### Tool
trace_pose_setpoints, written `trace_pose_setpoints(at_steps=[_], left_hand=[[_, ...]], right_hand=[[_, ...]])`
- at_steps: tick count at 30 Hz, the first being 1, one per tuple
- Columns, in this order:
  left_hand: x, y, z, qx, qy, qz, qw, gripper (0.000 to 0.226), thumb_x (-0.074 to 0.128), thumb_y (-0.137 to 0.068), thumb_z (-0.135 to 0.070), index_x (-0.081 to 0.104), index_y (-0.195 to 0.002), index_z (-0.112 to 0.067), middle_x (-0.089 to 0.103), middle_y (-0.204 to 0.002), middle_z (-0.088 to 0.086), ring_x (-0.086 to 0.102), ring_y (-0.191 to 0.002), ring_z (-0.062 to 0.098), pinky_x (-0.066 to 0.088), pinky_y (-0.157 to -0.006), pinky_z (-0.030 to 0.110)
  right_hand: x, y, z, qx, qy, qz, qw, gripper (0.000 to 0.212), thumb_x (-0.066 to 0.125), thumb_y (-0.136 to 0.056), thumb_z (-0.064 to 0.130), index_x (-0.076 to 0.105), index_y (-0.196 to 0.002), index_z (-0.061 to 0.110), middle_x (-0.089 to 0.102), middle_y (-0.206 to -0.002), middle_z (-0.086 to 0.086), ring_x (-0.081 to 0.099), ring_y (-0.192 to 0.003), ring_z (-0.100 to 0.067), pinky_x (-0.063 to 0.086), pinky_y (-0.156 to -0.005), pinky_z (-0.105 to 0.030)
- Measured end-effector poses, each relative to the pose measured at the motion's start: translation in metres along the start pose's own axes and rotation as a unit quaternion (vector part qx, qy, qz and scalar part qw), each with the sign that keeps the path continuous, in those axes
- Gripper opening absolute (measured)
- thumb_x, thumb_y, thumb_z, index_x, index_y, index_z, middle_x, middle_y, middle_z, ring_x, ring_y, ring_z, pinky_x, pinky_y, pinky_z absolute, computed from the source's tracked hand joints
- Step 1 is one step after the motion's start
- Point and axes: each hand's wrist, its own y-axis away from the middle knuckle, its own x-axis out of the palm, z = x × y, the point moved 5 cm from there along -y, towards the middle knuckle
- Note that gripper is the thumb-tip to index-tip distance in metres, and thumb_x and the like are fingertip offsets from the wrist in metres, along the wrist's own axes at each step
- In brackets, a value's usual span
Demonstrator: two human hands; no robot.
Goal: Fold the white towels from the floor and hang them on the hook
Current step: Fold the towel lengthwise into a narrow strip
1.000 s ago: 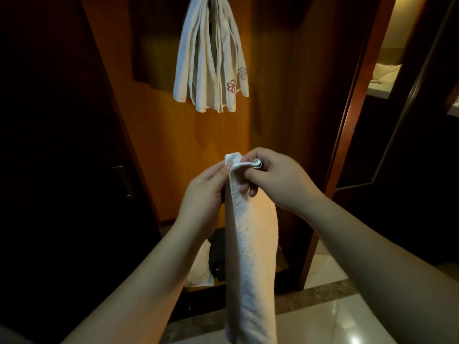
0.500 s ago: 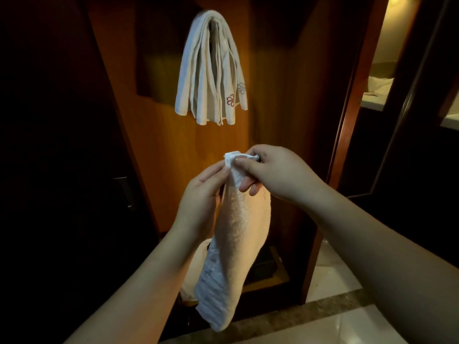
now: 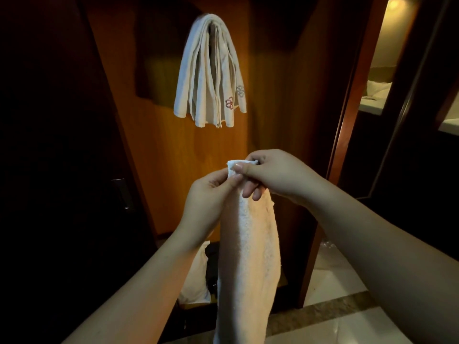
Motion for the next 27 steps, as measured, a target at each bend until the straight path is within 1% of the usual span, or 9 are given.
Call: trace_pose_setpoints(at_steps=[4, 7, 10, 14, 17, 20, 22, 24, 27], left_hand=[[-0.005, -0.005, 0.006, -0.043, 0.109, 0.004, 0.993, 0.023, 0.065, -0.095, -0.027, 0.077, -0.111, -0.016, 0.077, -0.103, 0.002, 0.072, -0.099, 0.017, 0.055, -0.076, 0.022], [-0.007, -0.010, 0.006, -0.057, 0.161, 0.027, 0.985, 0.027, 0.068, -0.085, -0.024, 0.077, -0.106, -0.009, 0.077, -0.099, 0.009, 0.073, -0.091, 0.020, 0.056, -0.071, 0.025], [-0.008, -0.012, 0.005, -0.050, 0.147, 0.069, 0.985, 0.026, 0.068, -0.085, -0.022, 0.077, -0.105, -0.008, 0.077, -0.101, 0.010, 0.073, -0.093, 0.021, 0.055, -0.073, 0.023], [-0.010, -0.014, 0.006, -0.032, 0.132, 0.095, 0.986, 0.021, 0.068, -0.088, -0.024, 0.080, -0.103, -0.016, 0.077, -0.104, 0.009, 0.072, -0.099, 0.021, 0.055, -0.077, 0.023], [-0.012, -0.016, 0.008, -0.012, 0.111, 0.098, 0.989, 0.020, 0.070, -0.088, -0.026, 0.080, -0.104, -0.020, 0.077, -0.105, 0.007, 0.073, -0.100, 0.020, 0.056, -0.077, 0.023], [-0.034, -0.023, 0.008, -0.004, 0.133, 0.036, 0.990, 0.025, 0.076, -0.079, -0.040, 0.081, -0.100, -0.029, 0.078, -0.102, 0.001, 0.073, -0.096, 0.015, 0.056, -0.075, 0.022], [-0.052, -0.028, 0.009, -0.004, 0.142, 0.011, 0.990, 0.034, 0.082, -0.073, -0.050, 0.081, -0.100, -0.030, 0.078, -0.102, 0.000, 0.073, -0.096, 0.015, 0.056, -0.074, 0.022], [-0.062, -0.031, 0.012, -0.005, 0.135, 0.015, 0.991, 0.041, 0.082, -0.072, -0.055, 0.081, -0.102, -0.028, 0.077, -0.104, 0.001, 0.073, -0.098, 0.017, 0.056, -0.074, 0.023], [-0.069, -0.034, 0.017, -0.015, 0.134, 0.003, 0.991, 0.042, 0.082, -0.072, -0.055, 0.081, -0.101, -0.024, 0.078, -0.102, 0.003, 0.073, -0.095, 0.017, 0.056, -0.072, 0.024]], right_hand=[[-0.006, -0.001, -0.007, 0.012, 0.014, 0.094, 0.995, 0.026, 0.058, -0.098, 0.048, 0.065, -0.100, 0.024, 0.072, -0.066, 0.002, 0.062, -0.052, -0.009, 0.045, -0.047, -0.016], [-0.012, 0.002, -0.012, -0.011, 0.116, 0.185, 0.976, 0.009, 0.066, -0.094, 0.039, 0.062, -0.098, 0.033, 0.069, -0.064, 0.010, 0.062, -0.054, -0.004, 0.048, -0.053, -0.020], [-0.016, 0.003, -0.014, -0.044, 0.239, 0.210, 0.947, 0.014, 0.067, -0.092, 0.044, 0.058, -0.103, 0.045, 0.065, -0.079, 0.019, 0.057, -0.071, 0.010, 0.040, -0.064, -0.016], [-0.017, 0.001, -0.019, -0.087, 0.286, 0.232, 0.926, 0.013, 0.064, -0.094, 0.048, 0.052, -0.094, 0.053, 0.052, -0.098, 0.014, 0.050, -0.092, -0.002, 0.041, -0.077, -0.024], [-0.019, -0.003, -0.029, -0.111, 0.293, 0.216, 0.925, 0.010, 0.061, -0.094, 0.052, 0.053, -0.087, 0.052, 0.042, -0.101, 0.018, 0.040, -0.098, -0.004, 0.037, -0.080, -0.022], [-0.017, -0.007, -0.053, -0.116, 0.356, 0.185, 0.908, 0.020, 0.056, -0.094, 0.057, 0.066, -0.101, 0.041, 0.037, -0.115, 0.016, 0.030, -0.106, -0.005, 0.029, -0.081, -0.019], [-0.013, -0.006, -0.074, -0.094, 0.359, 0.172, 0.913, 0.031, 0.055, -0.094, 0.058, 0.069, -0.106, 0.033, 0.036, -0.129, 0.013, 0.026, -0.113, -0.004, 0.032, -0.092, -0.024], [-0.009, -0.006, -0.088, -0.094, 0.351, 0.142, 0.921, 0.030, 0.056, -0.094, 0.057, 0.070, -0.104, 0.032, 0.035, -0.138, 0.010, 0.025, -0.124, -0.009, 0.032, -0.103, -0.034], [-0.017, -0.010, -0.096, -0.090, 0.352, 0.060, 0.930, 0.024, 0.054, -0.094, 0.058, 0.066, -0.100, 0.038, 0.037, -0.141, 0.008, 0.027, -0.128, -0.012, 0.031, -0.102, -0.035]])
